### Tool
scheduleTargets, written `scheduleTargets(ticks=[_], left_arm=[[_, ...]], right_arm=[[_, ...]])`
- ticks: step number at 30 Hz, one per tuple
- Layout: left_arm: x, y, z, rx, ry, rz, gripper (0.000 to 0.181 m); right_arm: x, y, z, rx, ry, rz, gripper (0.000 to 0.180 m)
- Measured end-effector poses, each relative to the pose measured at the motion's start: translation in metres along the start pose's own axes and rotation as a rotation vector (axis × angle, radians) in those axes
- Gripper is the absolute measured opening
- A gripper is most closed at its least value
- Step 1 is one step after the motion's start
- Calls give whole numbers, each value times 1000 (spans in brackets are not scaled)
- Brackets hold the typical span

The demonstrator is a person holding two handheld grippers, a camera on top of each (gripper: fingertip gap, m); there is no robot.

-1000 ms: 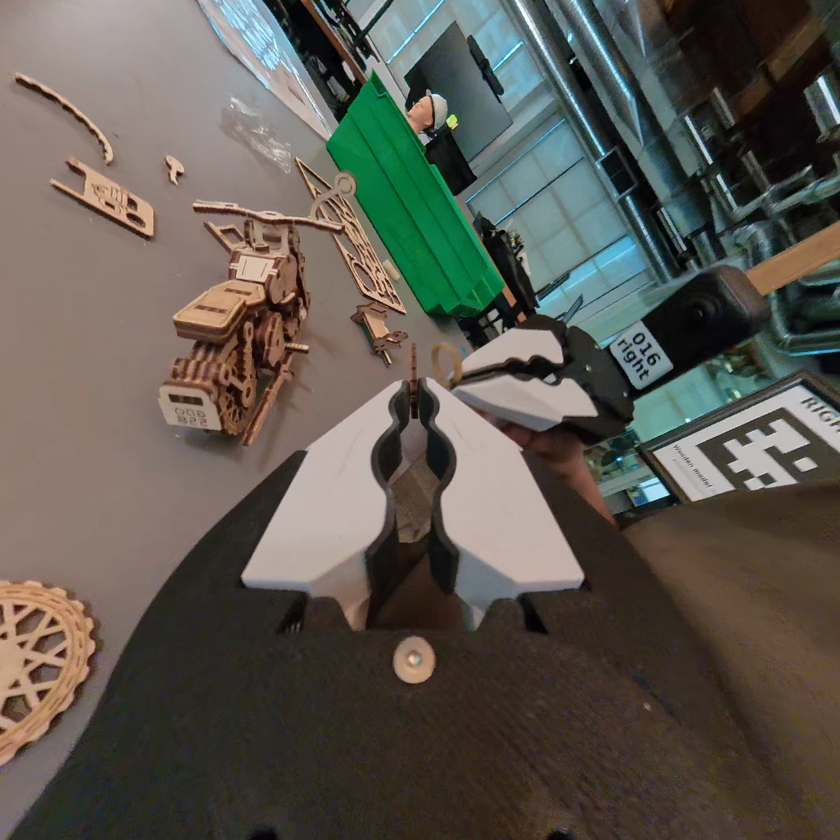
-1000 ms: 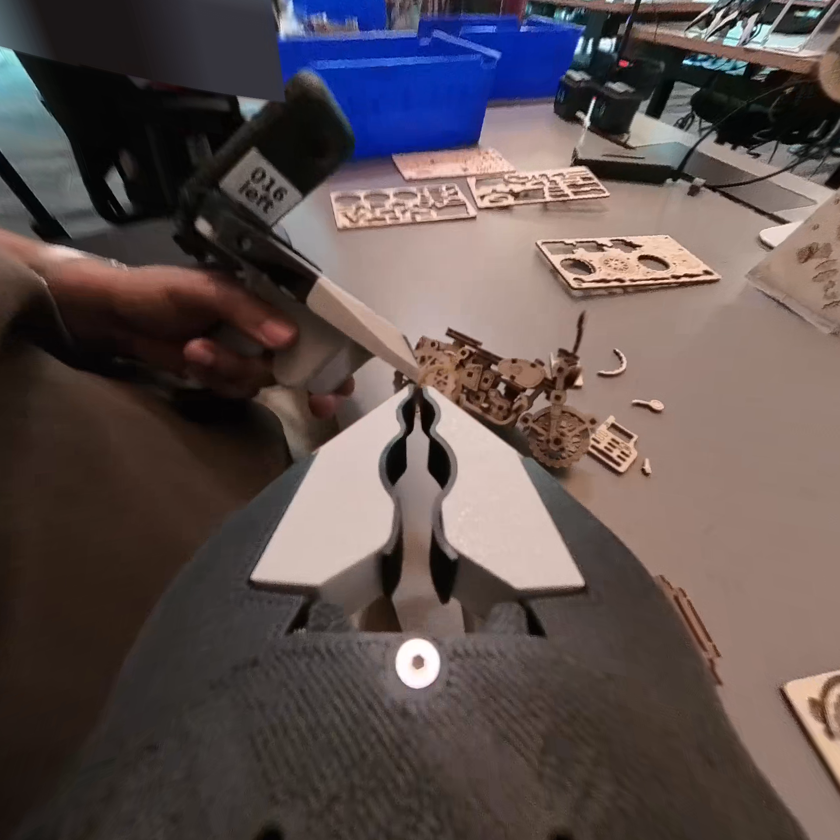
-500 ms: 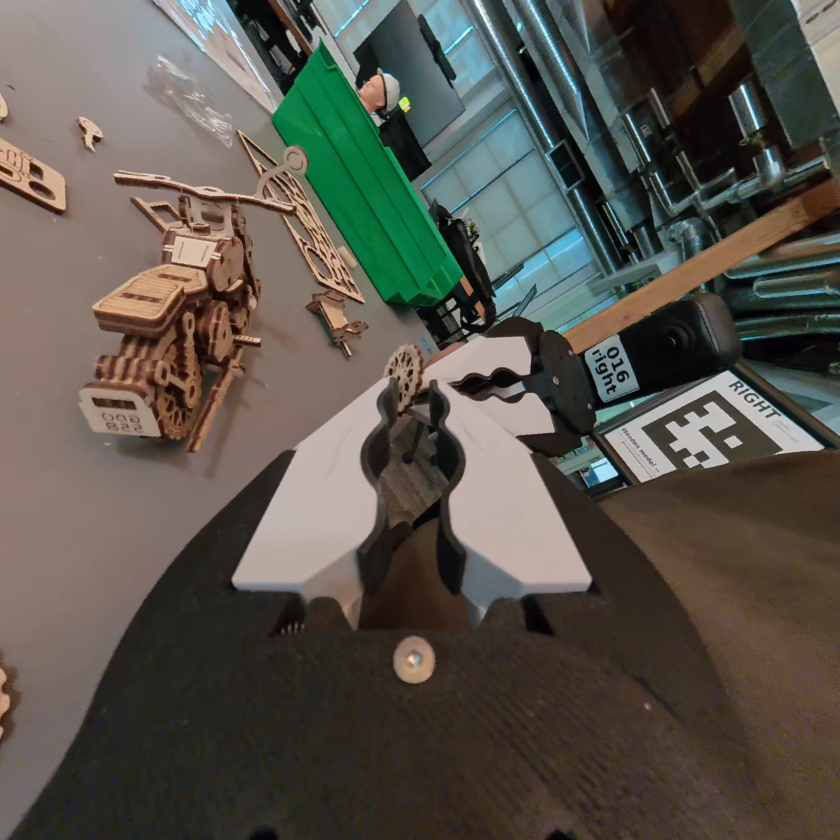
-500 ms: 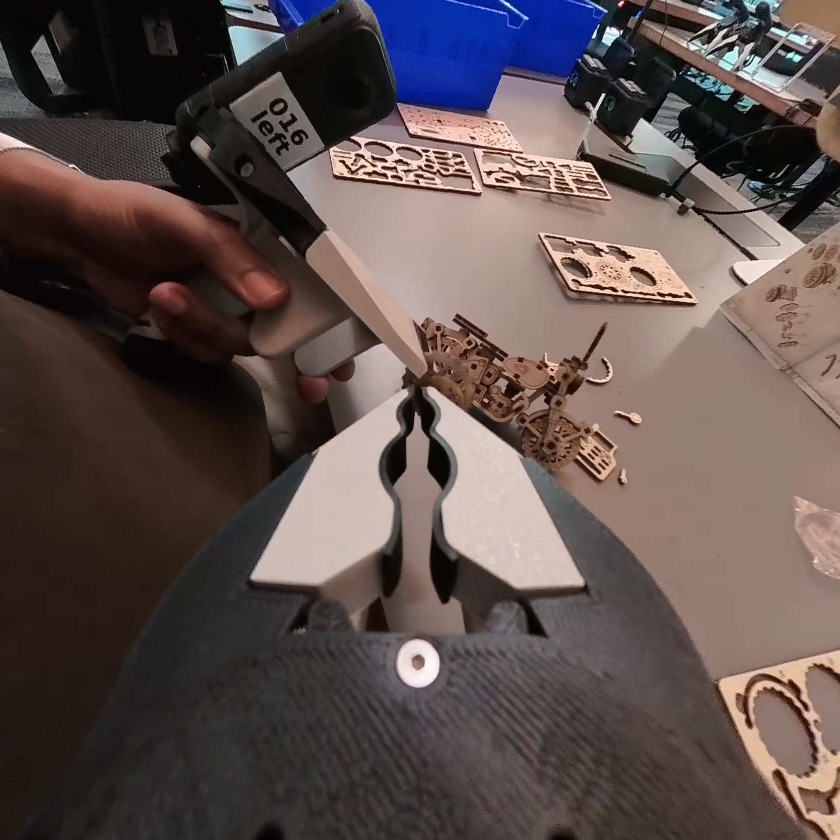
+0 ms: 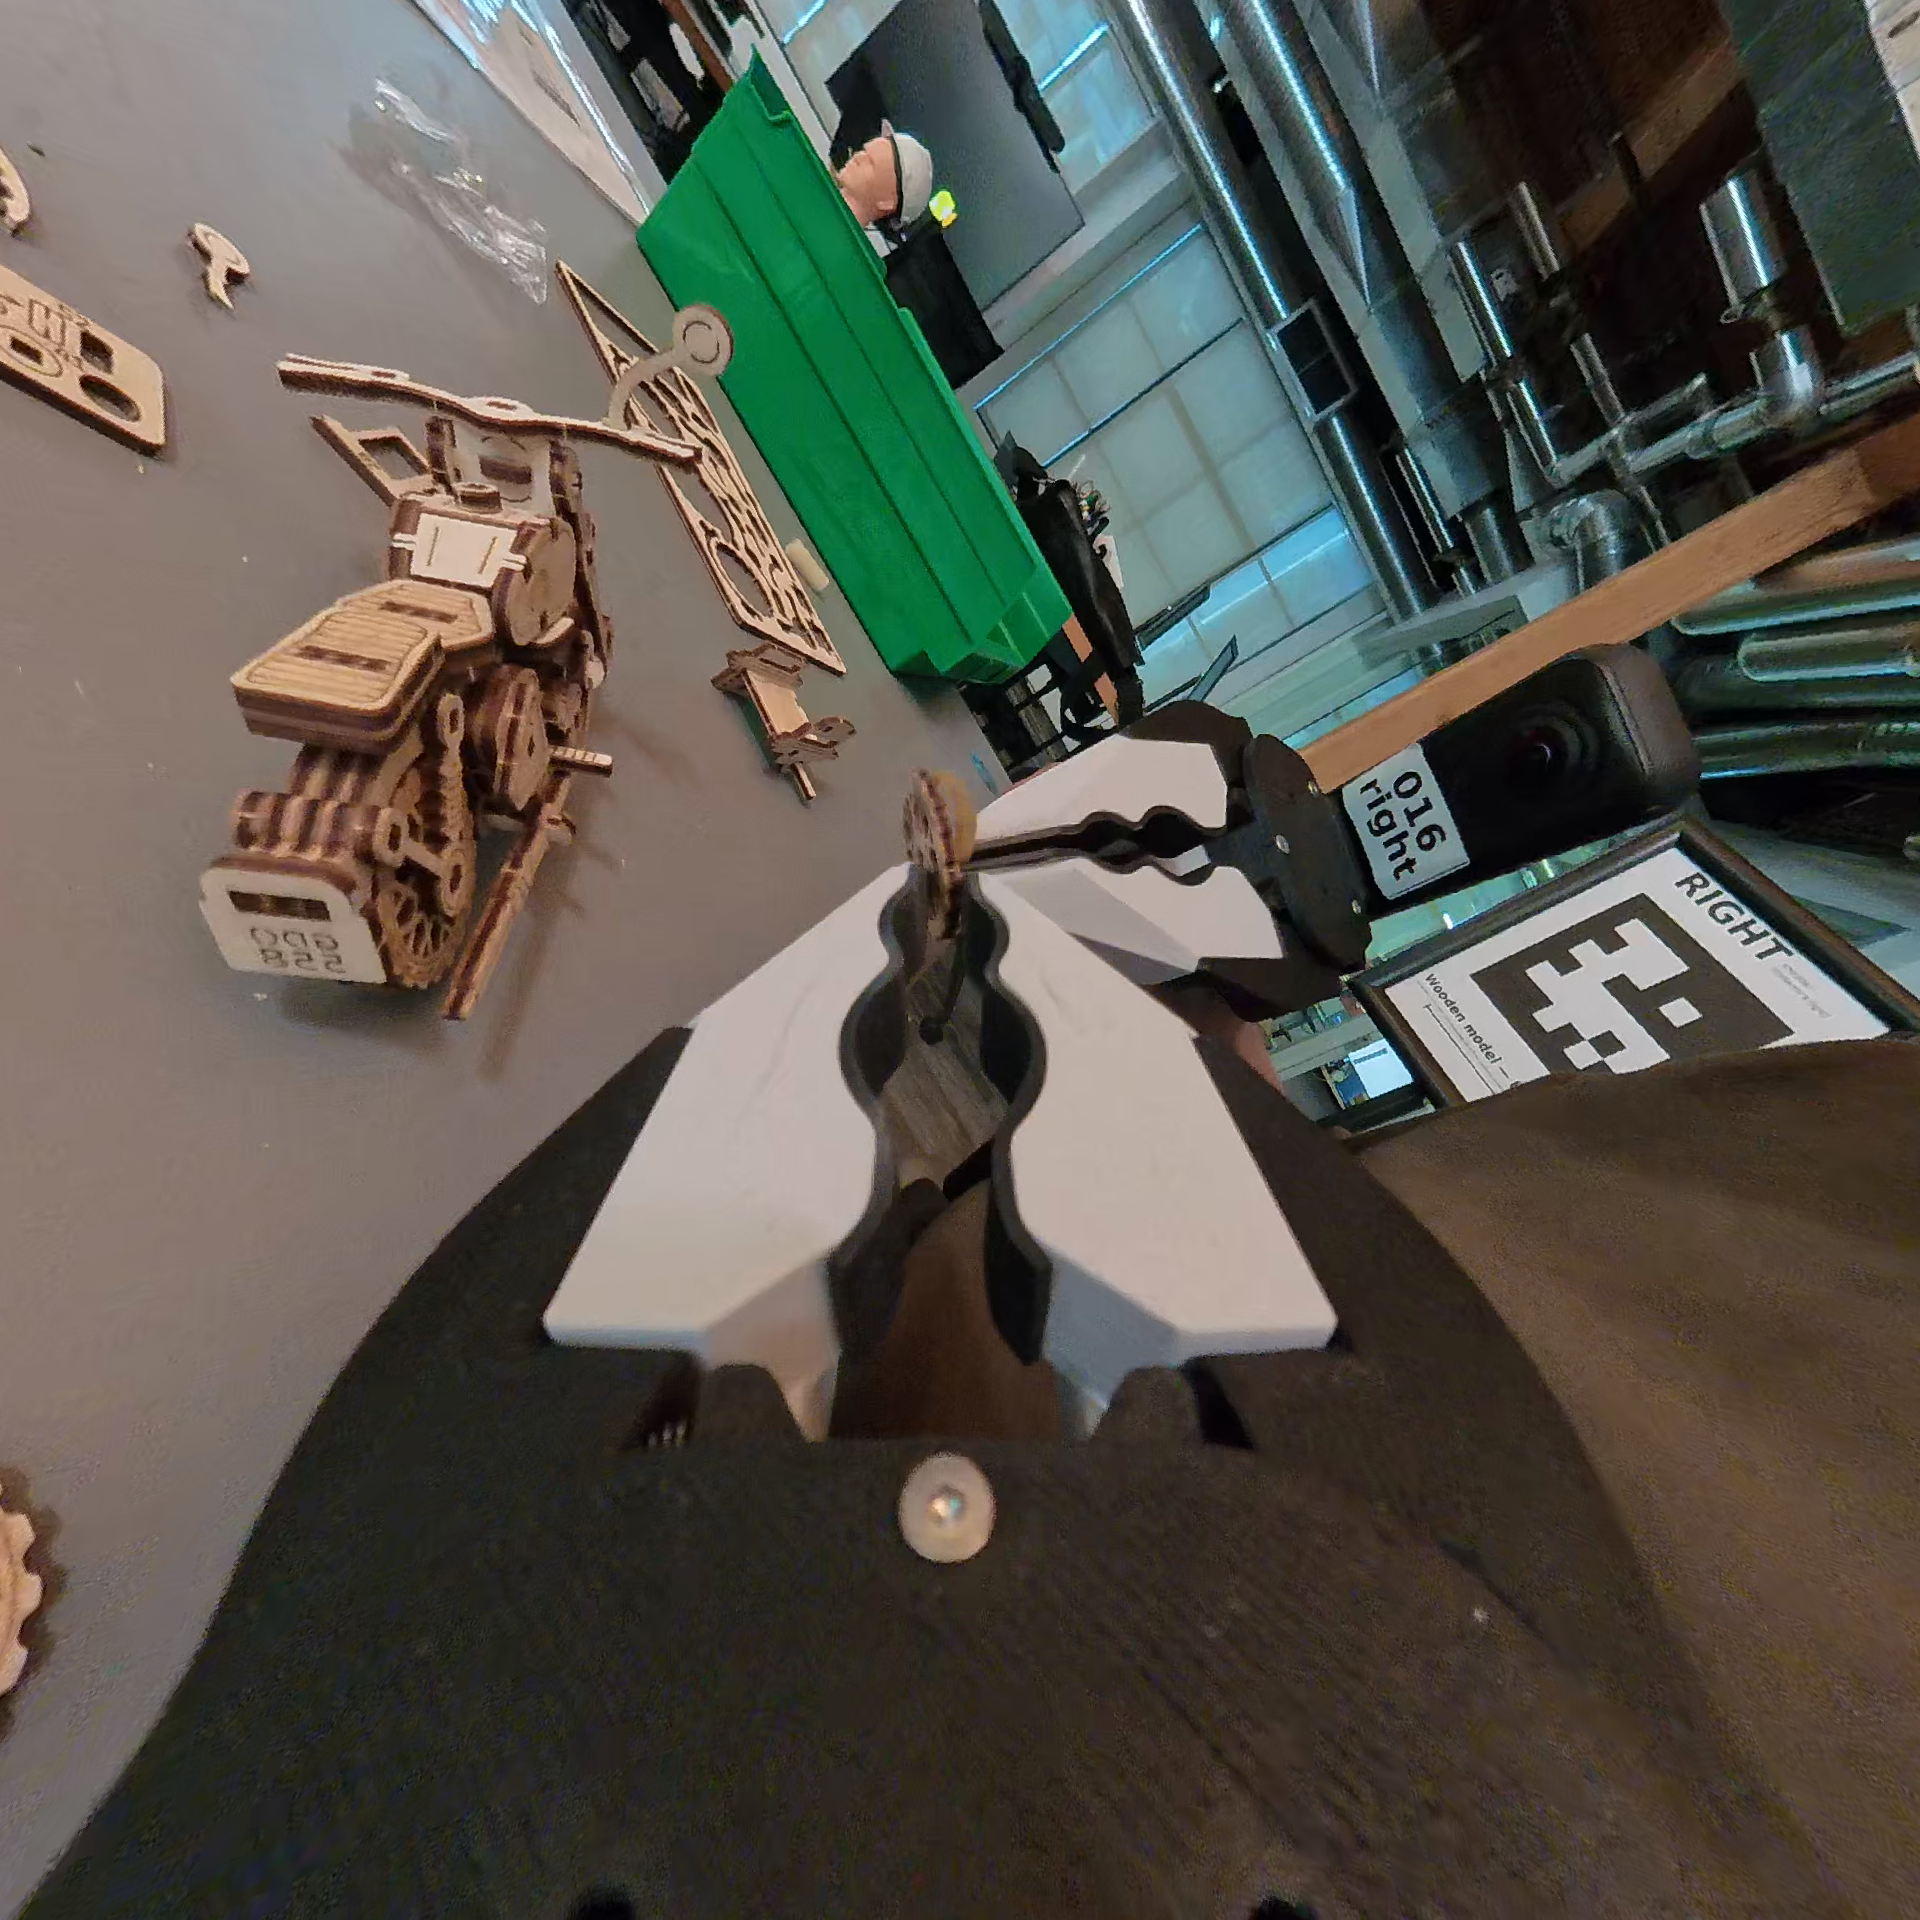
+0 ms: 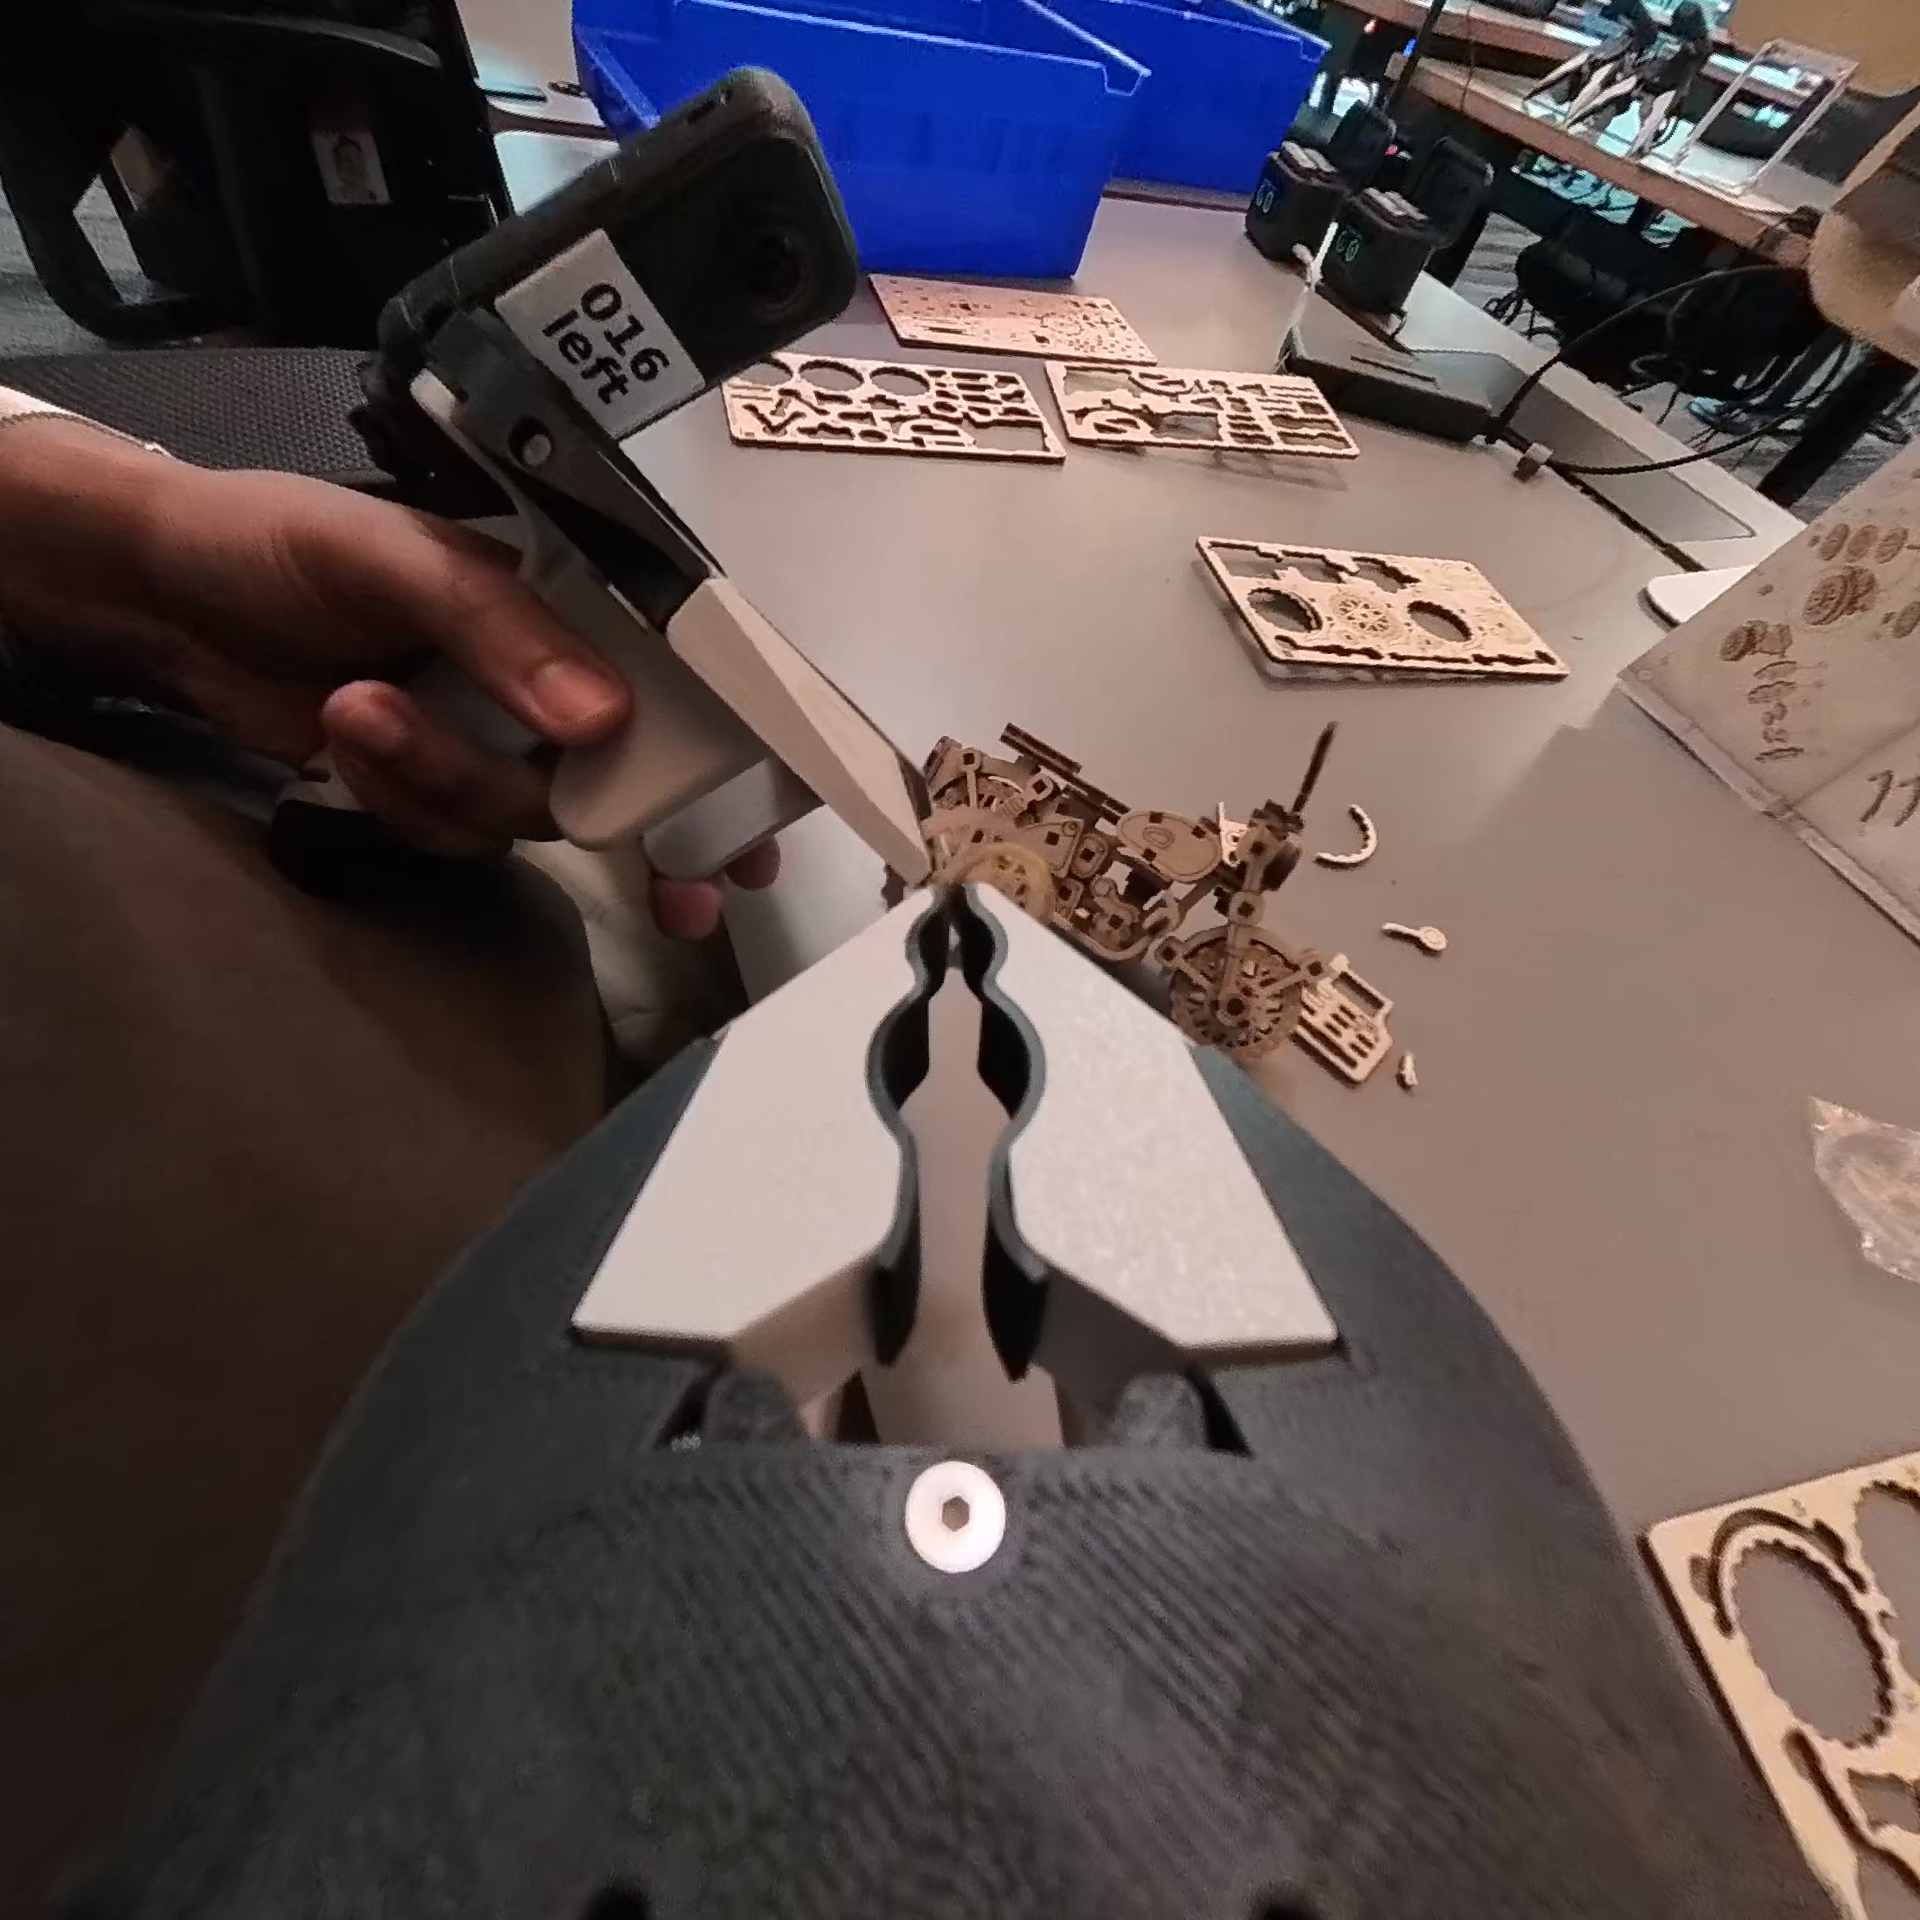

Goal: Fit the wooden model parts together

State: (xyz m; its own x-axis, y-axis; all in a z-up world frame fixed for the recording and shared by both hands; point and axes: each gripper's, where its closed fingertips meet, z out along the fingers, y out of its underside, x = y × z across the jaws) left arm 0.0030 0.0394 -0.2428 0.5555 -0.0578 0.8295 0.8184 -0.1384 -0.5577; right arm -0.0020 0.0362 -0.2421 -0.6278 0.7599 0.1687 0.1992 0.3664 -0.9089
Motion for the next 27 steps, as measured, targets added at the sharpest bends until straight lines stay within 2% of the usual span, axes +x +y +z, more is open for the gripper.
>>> scheduleTargets(ticks=[6, 9, 14, 18, 23, 27], left_arm=[[3, 3, 1, -15, 30, -14, 6], [7, 3, 1, -20, 61, -34, 14], [8, 6, 2, -35, 90, -65, 16], [5, 4, 1, -27, 77, -78, 8], [3, 1, -1, -5, 77, -104, 3], [2, -5, -4, 32, 86, -125, 4]], right_arm=[[-4, 0, -2, 5, -25, -40, 1], [-8, 3, -2, -13, -51, -56, 1], [-17, 3, -2, -13, -90, -132, 1], [-17, 3, -2, -12, -75, -176, 1], [-16, -1, -3, 20, -73, -145, 3], [-7, -11, -8, 87, -59, -46, 15]])
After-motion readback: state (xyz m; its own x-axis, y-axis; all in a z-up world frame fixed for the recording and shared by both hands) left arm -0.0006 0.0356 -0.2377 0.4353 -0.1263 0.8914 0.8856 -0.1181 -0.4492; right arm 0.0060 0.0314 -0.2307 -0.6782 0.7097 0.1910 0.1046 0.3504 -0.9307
